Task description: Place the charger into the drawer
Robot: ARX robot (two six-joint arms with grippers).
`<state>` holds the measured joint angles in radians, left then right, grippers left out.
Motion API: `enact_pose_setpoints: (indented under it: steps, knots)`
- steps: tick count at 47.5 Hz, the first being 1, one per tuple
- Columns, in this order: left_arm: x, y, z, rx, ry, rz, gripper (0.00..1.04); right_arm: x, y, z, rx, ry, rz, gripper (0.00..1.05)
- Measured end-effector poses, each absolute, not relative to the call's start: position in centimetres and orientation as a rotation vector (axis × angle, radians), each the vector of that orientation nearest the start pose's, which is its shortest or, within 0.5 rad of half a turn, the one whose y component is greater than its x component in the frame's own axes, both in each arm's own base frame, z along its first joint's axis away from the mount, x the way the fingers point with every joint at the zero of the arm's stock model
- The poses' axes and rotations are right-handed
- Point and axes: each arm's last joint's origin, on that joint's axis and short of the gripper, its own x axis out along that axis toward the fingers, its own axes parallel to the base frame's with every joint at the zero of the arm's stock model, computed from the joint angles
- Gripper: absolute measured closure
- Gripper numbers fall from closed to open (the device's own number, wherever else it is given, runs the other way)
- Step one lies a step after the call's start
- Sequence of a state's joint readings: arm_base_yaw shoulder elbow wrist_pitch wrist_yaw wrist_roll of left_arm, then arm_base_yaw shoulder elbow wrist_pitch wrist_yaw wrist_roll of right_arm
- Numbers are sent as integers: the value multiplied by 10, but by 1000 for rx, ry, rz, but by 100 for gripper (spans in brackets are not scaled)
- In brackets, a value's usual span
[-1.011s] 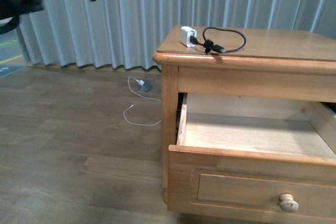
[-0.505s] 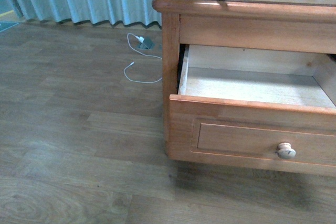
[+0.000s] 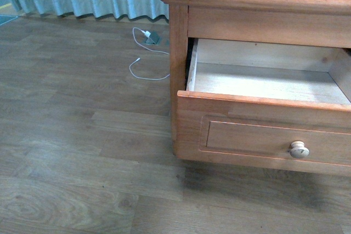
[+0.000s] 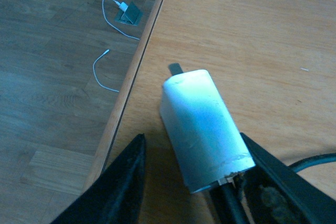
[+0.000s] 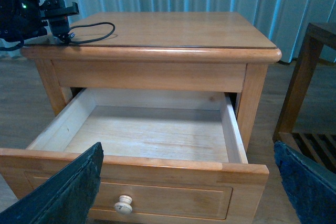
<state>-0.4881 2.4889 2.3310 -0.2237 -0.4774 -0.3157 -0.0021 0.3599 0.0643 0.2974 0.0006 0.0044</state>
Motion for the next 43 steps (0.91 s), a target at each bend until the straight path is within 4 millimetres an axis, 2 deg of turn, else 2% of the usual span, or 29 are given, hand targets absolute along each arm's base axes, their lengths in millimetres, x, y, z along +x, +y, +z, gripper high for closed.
enact_pose_setpoints:
  steps: [4, 8, 17, 23, 27, 34, 38, 41, 43]
  knots:
    - [508, -255, 249, -136, 336, 43, 72, 121, 0, 183, 4, -2, -3, 8]
    - [508, -255, 249, -140, 334, 42, 81, 121, 0, 183, 4, -2, -3, 8]
    - [502, -252, 248, -163, 317, 19, 82, 121, 0, 183, 4, -2, -3, 8]
    - [489, -249, 254, -180, 306, -27, 82, 121, 0, 183, 4, -2, -3, 8]
    - [476, -246, 263, -198, 280, -65, 82, 121, 0, 183, 4, -2, -3, 8]
    - [438, -239, 290, -234, 220, -156, 82, 121, 0, 183, 4, -2, -3, 8]
    - [417, -237, 299, -242, 203, -205, 82, 121, 0, 183, 4, -2, -3, 8]
    - [401, -235, 299, -245, 203, -233, 82, 121, 0, 183, 4, -2, -3, 8]
    - [389, -234, 292, -238, 221, -256, 82, 121, 0, 183, 4, -2, -3, 8]
